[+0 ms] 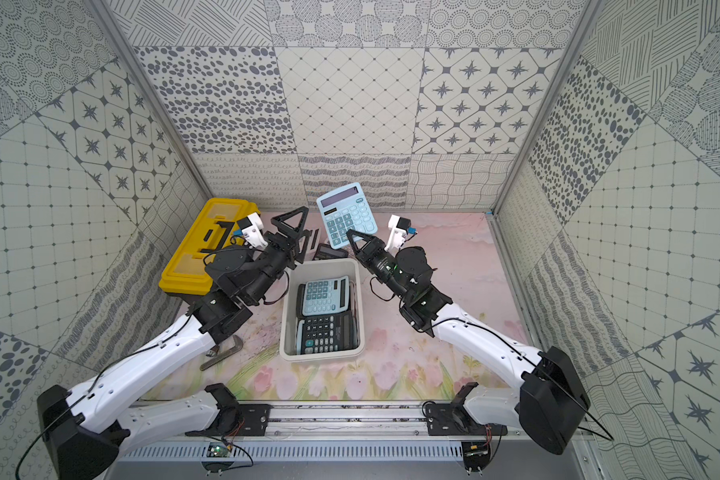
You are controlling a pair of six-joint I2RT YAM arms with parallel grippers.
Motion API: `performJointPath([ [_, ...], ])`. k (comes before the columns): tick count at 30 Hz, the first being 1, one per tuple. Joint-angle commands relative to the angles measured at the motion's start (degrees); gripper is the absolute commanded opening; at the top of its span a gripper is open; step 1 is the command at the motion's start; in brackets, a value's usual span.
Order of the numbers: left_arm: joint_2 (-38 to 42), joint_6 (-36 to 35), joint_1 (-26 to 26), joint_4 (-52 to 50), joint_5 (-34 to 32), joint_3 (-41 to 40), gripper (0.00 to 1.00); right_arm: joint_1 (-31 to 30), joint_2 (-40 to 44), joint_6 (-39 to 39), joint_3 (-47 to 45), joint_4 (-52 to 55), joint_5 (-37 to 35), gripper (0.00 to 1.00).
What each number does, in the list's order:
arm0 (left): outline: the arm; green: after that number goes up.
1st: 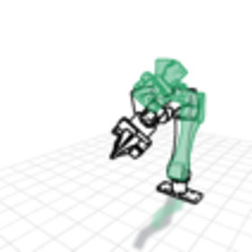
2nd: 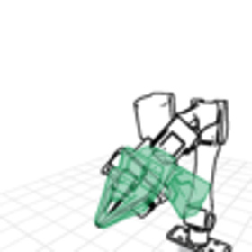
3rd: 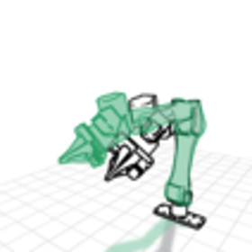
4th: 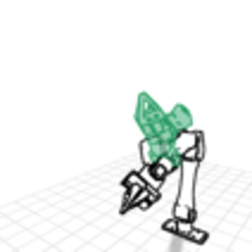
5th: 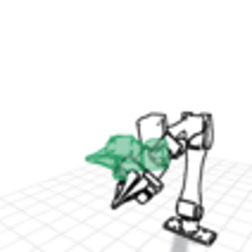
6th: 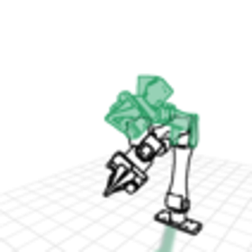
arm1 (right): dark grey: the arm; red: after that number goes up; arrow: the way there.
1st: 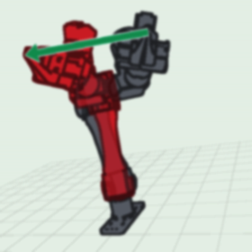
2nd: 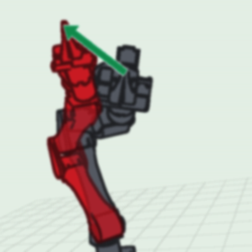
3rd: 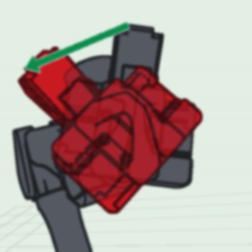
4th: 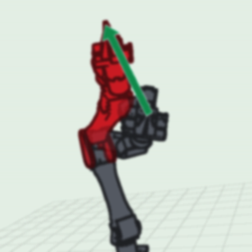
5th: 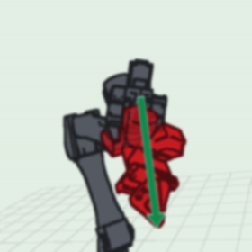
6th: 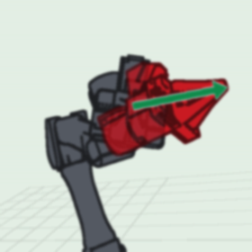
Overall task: Put the calculator in the storage box
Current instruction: Pick up the calculator from the center of the board.
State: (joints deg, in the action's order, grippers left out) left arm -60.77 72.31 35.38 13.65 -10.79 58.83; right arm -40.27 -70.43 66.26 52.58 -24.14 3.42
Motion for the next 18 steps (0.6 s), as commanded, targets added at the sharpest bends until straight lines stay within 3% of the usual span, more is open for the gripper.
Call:
performJointPath([
  [1,3.56,-14.62,-4.51,-32.35,8.55,5.42,1.00,1.71,3.46,-7.82,4.88,13.33,7.78,0.00],
  [5,4.12,-19.56,-12.53,-42.49,21.05,6.57,1.00,3.24,3.87,-15.03,10.31,28.24,14.17,0.00],
  [9,1.97,-24.33,-20.41,-46.10,35.38,7.51,1.00,4.74,0.56,-18.93,15.14,39.00,23.99,0.00],
  [12,-0.78,-28.25,-23.73,-50.35,39.02,9.89,1.00,4.93,-2.83,-21.04,18.38,45.46,29.18,0.00],
  [18,-0.56,-30.13,-26.91,-52.68,36.40,8.76,1.00,4.87,-10.61,-25.10,24.86,58.59,34.08,0.00],
])
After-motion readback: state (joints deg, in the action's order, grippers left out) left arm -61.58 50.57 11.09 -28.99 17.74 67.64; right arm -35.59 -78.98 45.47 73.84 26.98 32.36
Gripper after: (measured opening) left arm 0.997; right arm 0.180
